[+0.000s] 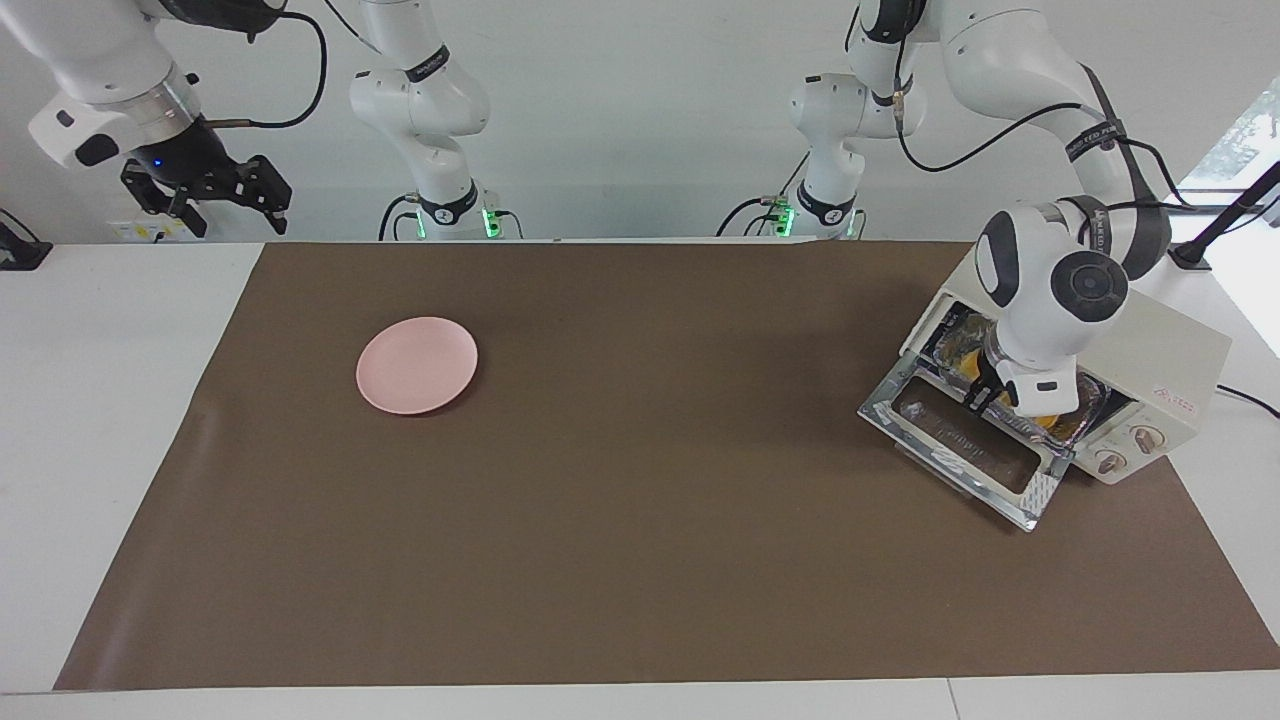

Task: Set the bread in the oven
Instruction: 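Release the tray and raise the left gripper away from the oven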

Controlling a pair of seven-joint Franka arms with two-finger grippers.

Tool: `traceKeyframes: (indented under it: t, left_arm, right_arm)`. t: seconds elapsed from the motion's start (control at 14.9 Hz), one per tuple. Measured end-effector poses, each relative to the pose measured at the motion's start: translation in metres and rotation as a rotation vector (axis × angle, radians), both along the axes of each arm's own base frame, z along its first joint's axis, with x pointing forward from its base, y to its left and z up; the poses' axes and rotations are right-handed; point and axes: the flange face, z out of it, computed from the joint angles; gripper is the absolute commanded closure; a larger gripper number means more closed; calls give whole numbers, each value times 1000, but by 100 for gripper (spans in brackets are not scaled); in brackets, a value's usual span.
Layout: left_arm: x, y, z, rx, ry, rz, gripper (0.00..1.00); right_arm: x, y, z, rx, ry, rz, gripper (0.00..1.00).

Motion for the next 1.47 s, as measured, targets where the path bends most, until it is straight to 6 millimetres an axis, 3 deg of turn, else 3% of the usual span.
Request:
traceKeyframes:
  t: [0.13, 0.33, 0.67, 0.87, 1.14, 1.47]
  left_arm:
    - [11, -14, 31, -9, -66, -48, 0]
    - [19, -70, 60, -27, -163, -153, 0]
    - [1, -173, 70, -55, -199, -314, 0]
    - [-17, -221, 76, -85, -203, -378, 0]
    - [-32, -252, 76, -104, -187, -422, 0]
    - [-42, -271, 76, -127, -177, -433, 0]
  right_arm:
    - [0, 0, 0, 0, 0, 0, 0]
    - [0, 0, 0, 0, 0, 0, 0]
    - [0, 0, 0, 0, 0, 0, 0]
    - [0, 0, 0, 0, 0, 0, 0]
    - [0, 0, 0, 0, 0, 0, 0]
    - [0, 0, 0, 0, 0, 0, 0]
